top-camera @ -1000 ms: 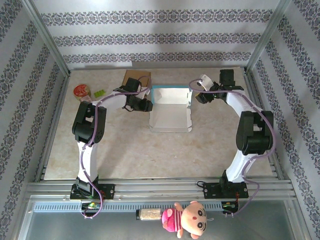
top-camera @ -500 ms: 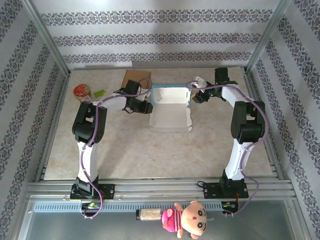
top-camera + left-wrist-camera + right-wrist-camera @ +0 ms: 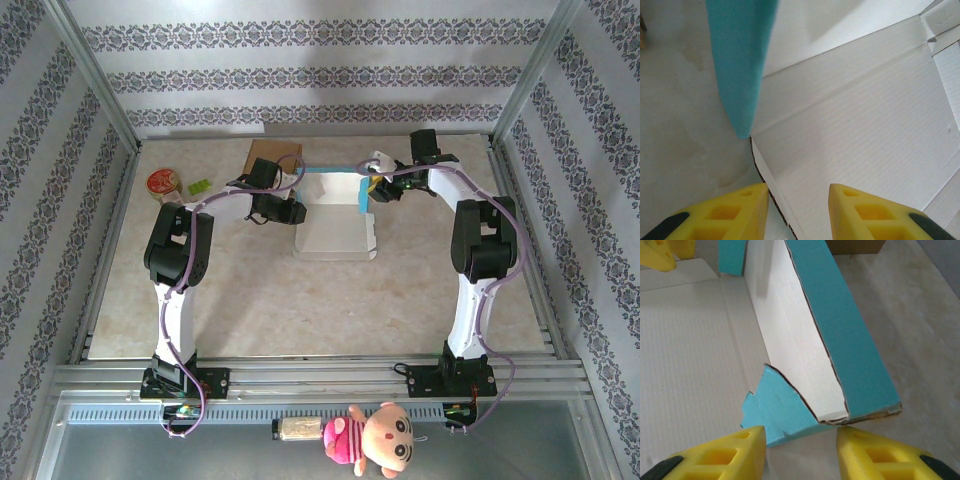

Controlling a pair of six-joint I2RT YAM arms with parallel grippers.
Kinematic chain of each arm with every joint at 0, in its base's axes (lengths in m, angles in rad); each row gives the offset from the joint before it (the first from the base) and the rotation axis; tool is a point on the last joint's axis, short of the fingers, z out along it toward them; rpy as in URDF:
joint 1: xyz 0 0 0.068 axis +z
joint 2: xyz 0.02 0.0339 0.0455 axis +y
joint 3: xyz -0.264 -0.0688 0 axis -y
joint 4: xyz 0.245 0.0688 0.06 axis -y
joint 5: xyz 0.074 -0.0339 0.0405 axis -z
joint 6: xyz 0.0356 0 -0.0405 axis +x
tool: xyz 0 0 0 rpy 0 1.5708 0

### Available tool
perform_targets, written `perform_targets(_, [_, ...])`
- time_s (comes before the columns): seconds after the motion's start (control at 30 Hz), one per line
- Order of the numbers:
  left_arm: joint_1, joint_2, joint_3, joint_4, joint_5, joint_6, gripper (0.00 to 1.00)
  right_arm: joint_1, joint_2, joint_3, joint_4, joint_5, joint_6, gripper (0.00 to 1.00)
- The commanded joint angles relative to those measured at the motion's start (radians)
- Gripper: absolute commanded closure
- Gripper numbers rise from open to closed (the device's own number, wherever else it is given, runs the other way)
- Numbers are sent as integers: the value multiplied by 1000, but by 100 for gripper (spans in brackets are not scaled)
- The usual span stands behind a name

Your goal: Fold the paper box

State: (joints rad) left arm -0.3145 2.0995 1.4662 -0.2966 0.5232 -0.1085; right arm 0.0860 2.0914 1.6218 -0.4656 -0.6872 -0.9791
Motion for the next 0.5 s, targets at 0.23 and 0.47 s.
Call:
perform_targets(0.23, [-15,-25,-29,69,20,14,64,97,61,36,41,116,210,50])
perform_targets(0.47, [-15,-36,-39,75,16,18,64,130,89,44,80,234,285,63])
